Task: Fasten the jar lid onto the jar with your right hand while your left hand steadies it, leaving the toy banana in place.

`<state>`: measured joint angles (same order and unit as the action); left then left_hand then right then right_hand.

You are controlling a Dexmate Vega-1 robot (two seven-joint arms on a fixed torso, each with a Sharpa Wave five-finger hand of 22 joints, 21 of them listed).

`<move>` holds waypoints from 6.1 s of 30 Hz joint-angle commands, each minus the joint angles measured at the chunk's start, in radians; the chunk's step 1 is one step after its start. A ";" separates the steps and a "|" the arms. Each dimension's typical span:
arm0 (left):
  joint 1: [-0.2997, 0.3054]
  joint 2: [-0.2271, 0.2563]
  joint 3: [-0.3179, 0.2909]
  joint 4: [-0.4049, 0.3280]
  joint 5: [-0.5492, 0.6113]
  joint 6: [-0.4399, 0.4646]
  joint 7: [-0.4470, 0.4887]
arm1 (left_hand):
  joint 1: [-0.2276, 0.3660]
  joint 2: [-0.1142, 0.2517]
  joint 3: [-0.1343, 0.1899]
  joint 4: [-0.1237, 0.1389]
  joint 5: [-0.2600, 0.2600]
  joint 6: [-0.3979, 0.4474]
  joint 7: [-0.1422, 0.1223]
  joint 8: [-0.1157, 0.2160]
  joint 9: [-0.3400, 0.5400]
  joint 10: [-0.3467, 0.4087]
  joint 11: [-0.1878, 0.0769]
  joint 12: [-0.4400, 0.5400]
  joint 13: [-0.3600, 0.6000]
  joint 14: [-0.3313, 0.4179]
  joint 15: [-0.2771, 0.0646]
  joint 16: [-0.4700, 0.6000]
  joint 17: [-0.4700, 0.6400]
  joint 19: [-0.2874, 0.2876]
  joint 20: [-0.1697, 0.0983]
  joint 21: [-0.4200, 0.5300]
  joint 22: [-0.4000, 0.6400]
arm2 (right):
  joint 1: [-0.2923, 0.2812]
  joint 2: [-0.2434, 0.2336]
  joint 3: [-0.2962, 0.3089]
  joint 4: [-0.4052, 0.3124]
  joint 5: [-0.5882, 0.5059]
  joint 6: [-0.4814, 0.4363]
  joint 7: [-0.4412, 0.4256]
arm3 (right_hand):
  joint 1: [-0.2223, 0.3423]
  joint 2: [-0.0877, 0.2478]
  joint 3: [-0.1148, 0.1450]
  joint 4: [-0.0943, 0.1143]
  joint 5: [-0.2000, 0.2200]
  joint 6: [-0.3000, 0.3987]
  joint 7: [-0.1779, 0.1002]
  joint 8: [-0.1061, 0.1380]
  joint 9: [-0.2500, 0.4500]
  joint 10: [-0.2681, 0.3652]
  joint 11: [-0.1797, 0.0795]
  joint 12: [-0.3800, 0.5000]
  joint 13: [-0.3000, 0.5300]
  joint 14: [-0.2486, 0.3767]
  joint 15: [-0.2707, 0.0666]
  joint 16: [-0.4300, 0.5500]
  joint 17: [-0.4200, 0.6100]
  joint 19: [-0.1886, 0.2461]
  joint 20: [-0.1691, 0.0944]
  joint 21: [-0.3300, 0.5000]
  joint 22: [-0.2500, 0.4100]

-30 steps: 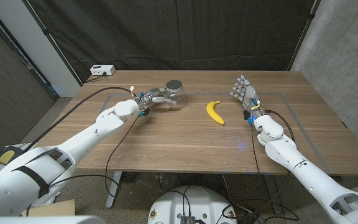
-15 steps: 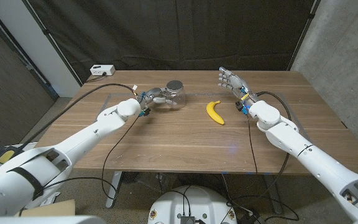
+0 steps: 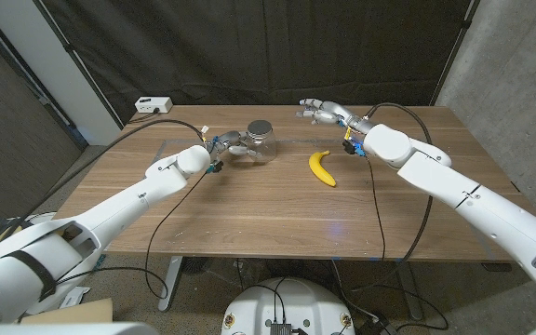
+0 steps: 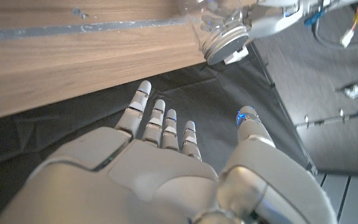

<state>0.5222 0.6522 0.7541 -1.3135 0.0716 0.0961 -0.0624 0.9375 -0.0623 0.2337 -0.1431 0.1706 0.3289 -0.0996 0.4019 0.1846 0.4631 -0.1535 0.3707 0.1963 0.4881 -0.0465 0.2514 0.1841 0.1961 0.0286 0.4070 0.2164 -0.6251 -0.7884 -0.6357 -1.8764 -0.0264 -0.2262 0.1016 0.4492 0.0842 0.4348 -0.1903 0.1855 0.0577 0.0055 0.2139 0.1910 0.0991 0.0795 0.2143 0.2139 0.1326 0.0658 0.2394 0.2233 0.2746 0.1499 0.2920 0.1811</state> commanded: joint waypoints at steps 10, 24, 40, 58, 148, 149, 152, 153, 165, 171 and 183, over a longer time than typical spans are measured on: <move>0.007 0.015 -0.001 -0.052 0.027 0.044 -0.007 | 0.113 0.132 0.004 0.000 0.006 0.415 -0.089 -0.013 0.000 0.264 -0.056 -0.013 0.006 0.004 -0.160 -0.002 0.003 -0.007 0.005 0.005 0.004 | 0.271 0.062 -0.232 -0.030 -0.427 -0.135 0.280 | 0.070 -0.033 0.008 0.011 0.007 -0.061 -0.014 -0.022 0.005 -0.073 -0.023 -0.021 0.003 -0.032 -0.004 -0.017 -0.003 0.001 -0.005 -0.015 0.002; 0.022 0.022 -0.005 -0.088 0.034 0.087 0.003 | 0.118 0.140 0.011 -0.003 0.008 0.435 -0.090 -0.013 0.001 0.272 -0.056 -0.021 0.007 0.009 -0.163 -0.007 0.000 -0.013 0.005 0.005 0.004 | 0.459 0.192 -0.334 0.146 -0.541 -0.012 0.502 | 0.115 -0.054 0.006 0.012 0.014 -0.111 -0.019 -0.030 0.007 -0.141 -0.028 -0.029 0.006 -0.083 0.008 -0.038 -0.009 -0.026 -0.016 -0.038 0.001; 0.027 0.024 -0.004 -0.101 0.034 0.104 0.005 | 0.120 0.144 0.013 -0.004 0.008 0.439 -0.090 -0.020 0.002 0.282 -0.056 -0.027 0.011 0.001 -0.163 -0.017 -0.001 -0.018 0.001 0.005 0.004 | 0.607 0.304 -0.425 0.270 -0.645 0.104 0.700 | 0.269 -0.053 0.044 0.001 0.041 -0.122 -0.082 -0.009 0.011 -0.145 -0.076 -0.005 0.009 -0.065 -0.016 -0.033 -0.016 0.024 -0.027 -0.039 -0.002; 0.030 0.023 -0.005 -0.095 0.029 0.097 0.010 | 0.118 0.146 0.011 -0.002 0.007 0.438 -0.082 -0.027 0.003 0.282 -0.054 -0.034 0.015 -0.003 -0.162 -0.022 0.000 -0.027 0.003 0.004 0.003 | 0.698 0.418 -0.498 0.419 -0.692 0.219 0.788 | 0.400 -0.064 0.056 0.013 0.031 -0.182 -0.156 -0.017 0.014 -0.188 -0.082 -0.007 0.012 -0.084 -0.019 -0.040 -0.018 0.031 -0.039 -0.058 -0.002; 0.006 0.010 -0.003 -0.006 0.015 0.048 0.010 | 0.116 0.155 0.011 -0.006 0.008 0.446 -0.084 -0.067 0.004 0.293 -0.053 -0.068 0.028 -0.004 -0.167 -0.043 -0.001 -0.033 -0.003 0.013 0.000 | 0.673 0.584 -0.517 0.760 -0.408 -0.090 0.640 | 0.510 0.048 -0.148 0.113 0.046 0.388 0.037 0.137 0.029 0.381 -0.005 0.192 0.012 0.558 -0.196 0.116 0.027 0.705 -0.262 0.152 0.002; 0.006 0.010 -0.002 -0.007 0.016 0.048 0.010 | 0.116 0.155 0.010 -0.006 0.008 0.447 -0.082 -0.067 0.004 0.292 -0.053 -0.069 0.028 -0.004 -0.167 -0.043 -0.001 -0.034 -0.004 0.013 0.000 | 0.671 0.584 -0.515 0.752 -0.401 -0.118 0.641 | 0.508 0.053 -0.147 0.115 0.044 0.397 0.045 0.139 0.030 0.392 0.004 0.195 0.012 0.574 -0.196 0.117 0.026 0.716 -0.264 0.156 0.002; 0.005 0.011 -0.002 -0.007 0.017 0.047 0.010 | 0.115 0.155 0.010 -0.005 0.008 0.443 -0.080 -0.070 0.004 0.291 -0.053 -0.071 0.027 -0.005 -0.167 -0.044 -0.001 -0.035 -0.003 0.013 0.000 | 0.671 0.586 -0.512 0.737 -0.379 -0.197 0.646 | 0.509 0.065 -0.141 0.117 0.040 0.413 0.055 0.144 0.032 0.409 0.011 0.201 0.011 0.594 -0.193 0.115 0.023 0.729 -0.267 0.161 0.001; 0.004 0.010 -0.001 -0.005 0.017 0.046 0.009 | 0.115 0.155 0.010 -0.005 0.008 0.444 -0.080 -0.070 0.004 0.290 -0.053 -0.072 0.027 -0.005 -0.167 -0.044 -0.001 -0.035 -0.003 0.013 0.000 | 0.674 0.589 -0.514 0.735 -0.373 -0.228 0.652 | 0.509 0.066 -0.140 0.117 0.040 0.412 0.055 0.144 0.032 0.409 0.011 0.201 0.011 0.595 -0.193 0.114 0.023 0.731 -0.268 0.162 0.001; -0.003 0.006 0.000 0.005 0.019 0.037 0.008 | 0.115 0.156 0.008 -0.005 0.008 0.441 -0.078 -0.076 0.005 0.288 -0.053 -0.077 0.026 -0.008 -0.167 -0.045 -0.001 -0.036 -0.002 0.014 0.000 | 0.732 0.654 -0.590 0.780 -0.296 -0.533 0.709 | 0.399 0.058 -0.181 0.183 0.000 0.325 0.146 0.103 0.046 0.355 0.089 0.177 0.011 0.626 -0.118 0.083 0.024 0.769 -0.242 0.172 -0.002; -0.004 0.003 -0.001 0.011 0.018 0.030 0.011 | 0.114 0.156 0.007 -0.004 0.007 0.438 -0.074 -0.080 0.005 0.285 -0.053 -0.081 0.025 -0.009 -0.166 -0.046 -0.001 -0.036 -0.001 0.014 0.000 | 0.742 0.684 -0.623 0.829 -0.242 -0.625 0.677 | 0.320 0.062 -0.205 0.228 -0.010 0.311 0.190 0.090 0.055 0.362 0.135 0.184 0.017 0.671 -0.071 0.080 0.026 0.804 -0.217 0.177 -0.003; -0.005 0.004 0.000 0.012 0.023 0.033 0.014 | 0.115 0.159 0.009 -0.005 0.008 0.437 -0.075 -0.085 0.005 0.283 -0.052 -0.086 0.025 -0.012 -0.168 -0.049 -0.002 -0.038 -0.001 0.015 -0.001 | 0.721 0.684 -0.573 0.861 -0.069 -0.694 0.583 | 0.107 0.045 -0.237 0.322 -0.001 0.429 0.211 0.090 0.066 0.674 0.136 0.247 -0.009 0.983 -0.036 0.096 -0.009 1.016 -0.217 0.208 -0.006</move>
<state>0.5176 0.6547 0.7548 -1.2984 0.0912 0.1271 -0.0530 0.9242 -0.0491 0.2337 -0.1480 0.1721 0.4452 -0.1368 0.3172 0.1888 0.5597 -0.1930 0.2815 0.2152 0.4805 -0.0506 0.2052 0.1810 0.1544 0.0224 0.4165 0.2142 0.1091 -0.1039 -1.2359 -1.0275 -0.2255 -0.8336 0.7511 0.7296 0.0290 0.1375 0.0214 0.1730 0.2515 0.0203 0.3023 0.2563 0.6973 0.2162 0.4591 0.2137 1.0534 0.0165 0.3293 0.2213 1.2431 -0.0670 0.4916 0.1757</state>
